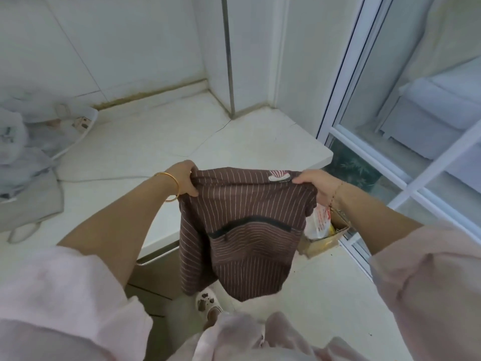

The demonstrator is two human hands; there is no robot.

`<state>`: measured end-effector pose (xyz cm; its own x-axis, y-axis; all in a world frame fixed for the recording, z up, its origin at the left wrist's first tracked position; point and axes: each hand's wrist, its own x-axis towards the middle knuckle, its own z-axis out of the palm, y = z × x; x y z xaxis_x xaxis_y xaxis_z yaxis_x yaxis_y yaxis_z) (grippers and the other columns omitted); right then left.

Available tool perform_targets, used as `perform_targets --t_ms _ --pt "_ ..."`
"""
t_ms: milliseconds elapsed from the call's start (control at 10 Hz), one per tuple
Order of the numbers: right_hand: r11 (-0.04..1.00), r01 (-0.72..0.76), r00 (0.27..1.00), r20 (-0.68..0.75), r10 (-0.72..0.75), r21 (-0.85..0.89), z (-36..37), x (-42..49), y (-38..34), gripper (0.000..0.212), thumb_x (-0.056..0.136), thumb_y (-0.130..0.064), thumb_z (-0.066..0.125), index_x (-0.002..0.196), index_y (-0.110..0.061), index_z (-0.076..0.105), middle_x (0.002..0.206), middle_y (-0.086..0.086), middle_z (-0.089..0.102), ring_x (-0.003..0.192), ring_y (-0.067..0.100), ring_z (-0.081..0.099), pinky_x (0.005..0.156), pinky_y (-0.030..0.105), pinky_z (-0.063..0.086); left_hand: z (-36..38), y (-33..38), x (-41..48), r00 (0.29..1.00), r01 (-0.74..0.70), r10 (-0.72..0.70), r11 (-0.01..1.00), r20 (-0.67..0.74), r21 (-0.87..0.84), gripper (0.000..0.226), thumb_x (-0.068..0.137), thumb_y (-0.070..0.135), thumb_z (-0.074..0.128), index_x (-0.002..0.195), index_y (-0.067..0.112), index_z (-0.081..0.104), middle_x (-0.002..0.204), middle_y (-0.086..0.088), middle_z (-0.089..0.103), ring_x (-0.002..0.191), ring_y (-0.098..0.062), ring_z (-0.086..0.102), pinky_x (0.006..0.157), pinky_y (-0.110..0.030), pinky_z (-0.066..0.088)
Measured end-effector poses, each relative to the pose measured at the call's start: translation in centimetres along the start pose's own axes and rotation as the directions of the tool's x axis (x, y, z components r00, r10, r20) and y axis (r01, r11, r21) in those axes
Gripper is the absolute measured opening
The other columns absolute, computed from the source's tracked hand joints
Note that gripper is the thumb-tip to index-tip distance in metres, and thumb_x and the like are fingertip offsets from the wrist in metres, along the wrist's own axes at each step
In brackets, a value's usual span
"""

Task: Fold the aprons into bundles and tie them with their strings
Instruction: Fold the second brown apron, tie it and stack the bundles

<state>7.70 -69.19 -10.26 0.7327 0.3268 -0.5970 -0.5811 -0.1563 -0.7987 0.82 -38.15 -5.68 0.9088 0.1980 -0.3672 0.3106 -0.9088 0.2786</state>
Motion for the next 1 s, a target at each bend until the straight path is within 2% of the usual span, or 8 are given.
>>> perform_targets --t_ms 300,400,500,600,700,800,900,1000 --pt "0.561 0.114 0.816 -0.245 -0.524 -0.820 0.8 0.3 -4.2 0.024 0.097 -0.020 0.045 0.112 -0.004 0.056 0.111 0.017 0.060 0.100 0.031 0.057 0.084 0.037 0.045 -1.4 0.7 1.2 0.961 -0.019 0.004 0.998 -0.276 -0.054 0.020 0.081 0.007 0.066 0.099 0.000 0.058 0.095 -0.017 0.056 0.099 -0.034 0.054 0.077 -0.033 0.038" --pt "0.529 0.250 0.501 -0.359 -0.788 -0.811 2.3 -0.3 -6.1 0.030 0.101 -0.019 0.034 0.117 -0.005 0.056 0.106 0.009 0.060 0.095 0.024 0.055 0.079 0.030 0.039 -1.6 1.7 1.0 0.727 -0.238 0.004 0.940 -0.687 -0.246 0.016 0.083 -0.003 0.054 0.098 0.001 0.057 0.094 -0.015 0.058 0.091 -0.029 0.054 0.074 -0.031 0.038" --pt "0.317 0.118 0.806 -0.096 -0.584 -0.941 2.1 0.8 -2.7 0.019 0.094 -0.017 0.047 0.108 -0.012 0.058 0.102 0.006 0.062 0.090 0.023 0.058 0.076 0.031 0.042 -0.1 1.1 0.3 0.963 -0.177 0.168 0.984 -0.211 -0.023 0.025 0.082 0.002 0.058 0.105 0.008 0.062 0.096 -0.009 0.064 0.088 -0.025 0.059 0.077 -0.026 0.044" --pt "-0.139 -0.101 0.968 -0.130 0.216 -0.985 0.8 1.6 1.9 0.030 0.081 -0.024 0.064 0.109 -0.011 0.066 0.094 0.005 0.065 0.074 0.019 0.059 0.063 0.028 0.047 1.3 0.2 -0.9 0.750 -0.047 -0.203 0.933 0.629 0.357 0.030 0.081 0.005 0.066 0.111 0.004 0.061 0.109 -0.013 0.065 0.094 -0.027 0.062 0.083 -0.032 0.051" --pt "0.199 -0.095 0.939 -0.155 -0.308 -0.975 1.3 2.1 -1.2 0.027 0.095 -0.010 0.042 0.111 -0.002 0.062 0.106 0.014 0.064 0.088 0.027 0.060 0.073 0.030 0.045 0.7 0.0 0.6 0.989 -0.047 0.019 0.982 0.148 0.186 0.030 0.083 0.003 0.059 0.113 -0.001 0.060 0.107 -0.018 0.064 0.097 -0.031 0.059 0.080 -0.032 0.045" --pt "0.515 0.085 0.576 -0.379 -0.724 -0.853 2.8 0.7 -3.9 0.031 0.100 -0.013 0.033 0.126 -0.007 0.049 0.095 0.009 0.060 0.085 0.025 0.057 0.074 0.035 0.043 0.1 0.4 0.9 0.857 -0.100 0.014 0.985 -0.515 -0.140 0.031 0.088 0.000 0.048 0.116 0.003 0.060 0.115 -0.022 0.063 0.106 -0.038 0.057 0.087 -0.038 0.043" --pt "0.106 -0.019 0.963 -0.047 -0.266 -0.994 3.4 -0.5 -2.1 0.031 0.096 -0.018 0.045 0.124 -0.008 0.053 0.114 0.007 0.061 0.105 0.029 0.059 0.088 0.035 0.049 0.6 -0.4 0.0 0.993 -0.110 0.101 0.984 0.068 0.139 0.029 0.091 0.007 0.053 0.119 0.007 0.062 0.116 -0.017 0.064 0.107 -0.034 0.060 0.092 -0.035 0.047" --pt "-0.252 -0.042 0.967 -0.103 0.235 -0.967 2.6 -0.1 -1.3 0.029 0.095 -0.018 0.049 0.119 -0.005 0.059 0.125 0.009 0.059 0.098 0.021 0.060 0.087 0.027 0.051 1.2 -1.5 -0.6 0.794 0.024 -0.213 0.947 0.570 0.321 0.032 0.090 0.014 0.059 0.119 0.002 0.058 0.116 -0.011 0.064 0.101 -0.030 0.064 0.088 -0.036 0.053"
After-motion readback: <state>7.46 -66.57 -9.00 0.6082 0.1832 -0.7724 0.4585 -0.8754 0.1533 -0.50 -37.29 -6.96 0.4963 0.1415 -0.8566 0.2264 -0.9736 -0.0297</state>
